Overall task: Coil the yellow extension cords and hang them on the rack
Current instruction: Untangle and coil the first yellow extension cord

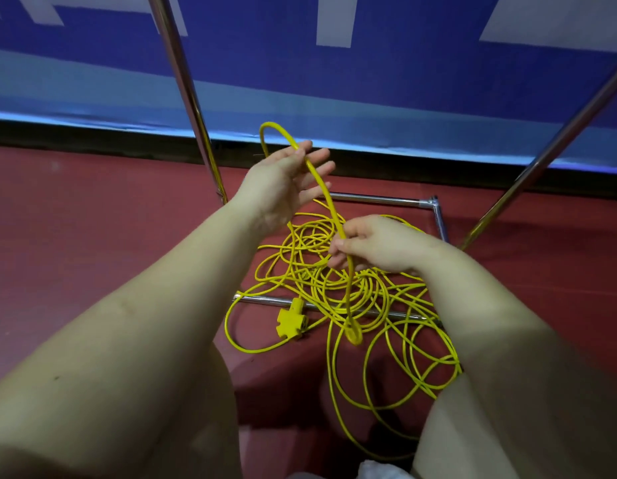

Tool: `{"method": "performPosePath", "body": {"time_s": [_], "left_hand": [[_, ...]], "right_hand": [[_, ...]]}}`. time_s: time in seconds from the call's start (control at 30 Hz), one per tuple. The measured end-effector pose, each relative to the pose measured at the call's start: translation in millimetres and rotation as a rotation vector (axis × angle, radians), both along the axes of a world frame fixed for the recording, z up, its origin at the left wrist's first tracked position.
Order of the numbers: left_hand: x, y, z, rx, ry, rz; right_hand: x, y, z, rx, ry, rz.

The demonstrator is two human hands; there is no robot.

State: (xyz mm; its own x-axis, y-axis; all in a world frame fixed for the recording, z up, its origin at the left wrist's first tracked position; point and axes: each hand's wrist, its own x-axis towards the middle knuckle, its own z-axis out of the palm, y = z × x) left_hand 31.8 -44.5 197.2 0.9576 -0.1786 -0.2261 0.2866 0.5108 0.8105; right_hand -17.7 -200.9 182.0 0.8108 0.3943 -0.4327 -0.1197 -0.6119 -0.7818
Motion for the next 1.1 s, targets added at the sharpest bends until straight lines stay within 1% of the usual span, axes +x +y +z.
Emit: {"method": "performPosePath", "body": {"time_s": [0.07,0.1,0.13,0.23,0.27,0.3,0.33,0.4,0.43,0.47,0.5,0.53,0.57,0.6,0.7,0.73,0.77,0.8,0.83,0.93,1.0,1.03,1.1], "left_hand": [[1,2,-4,0.165,-0.029,-0.079],[-1,1,-7,0.27,-0.035,-0.157],[-5,0,-11,0.376,-0.038,-0.271],[-19,-5,-22,0.715,-0.129,-0.725],[-22,-6,-26,0.785,-0.15,-0.824],[-25,-8,-28,0.831,-0.156,-0.868],[-26,-9,-31,0.876,-0.175,-0.87],[-25,-12,-35,0.986,-0.258,-0.813],[-25,-14,-35,0.994,-0.28,-0.779],[-24,-14,-35,0.956,-0.279,-0.734],[-23,-15,-31,0.88,-0.25,-0.675],[-22,-16,-28,0.786,-0.212,-0.61],[-20,-16,-24,0.7,-0.184,-0.547],[-19,-15,-20,0.622,-0.167,-0.486],[-15,-16,-16,0.408,-0.093,-0.33],[-15,-16,-15,0.346,-0.061,-0.285],[-13,-16,-14,0.302,-0.041,-0.24],[-12,-16,-13,0.266,-0.026,-0.193],[-10,-15,-12,0.232,-0.015,-0.143],[-5,-9,-8,0.142,0.034,0.013],[-1,-6,-8,0.119,0.056,0.059],[-1,-5,-8,0.13,0.062,0.04],[-4,-5,-9,0.231,0.057,-0.115]], "right_hand": [[2,-4,9,0.118,0.014,-0.127],[4,-7,13,0.211,0.008,-0.21],[6,-11,18,0.316,-0.002,-0.302],[13,-25,30,0.611,-0.031,-0.606],[15,-30,32,0.693,-0.025,-0.697],[17,-34,33,0.767,-0.012,-0.775],[18,-37,34,0.837,0.0,-0.839],[22,-41,36,0.977,0.001,-0.93],[23,-43,37,1.037,-0.013,-0.949],[24,-44,38,1.07,-0.021,-0.945],[25,-43,38,1.056,-0.018,-0.913],[24,-41,37,0.974,-0.014,-0.854],[22,-38,34,0.824,-0.017,-0.768],[19,-35,29,0.625,-0.035,-0.65],[8,-25,12,0.015,-0.108,-0.172],[6,-23,8,-0.139,-0.127,-0.03],[5,-22,5,-0.24,-0.144,0.052],[5,-22,5,-0.273,-0.155,0.064],[5,-22,6,-0.243,-0.158,0.032],[6,-22,10,-0.015,-0.163,-0.1],[7,-21,14,0.116,-0.2,-0.156],[7,-20,16,0.182,-0.207,-0.199],[8,-19,18,0.294,-0.218,-0.309]]}}
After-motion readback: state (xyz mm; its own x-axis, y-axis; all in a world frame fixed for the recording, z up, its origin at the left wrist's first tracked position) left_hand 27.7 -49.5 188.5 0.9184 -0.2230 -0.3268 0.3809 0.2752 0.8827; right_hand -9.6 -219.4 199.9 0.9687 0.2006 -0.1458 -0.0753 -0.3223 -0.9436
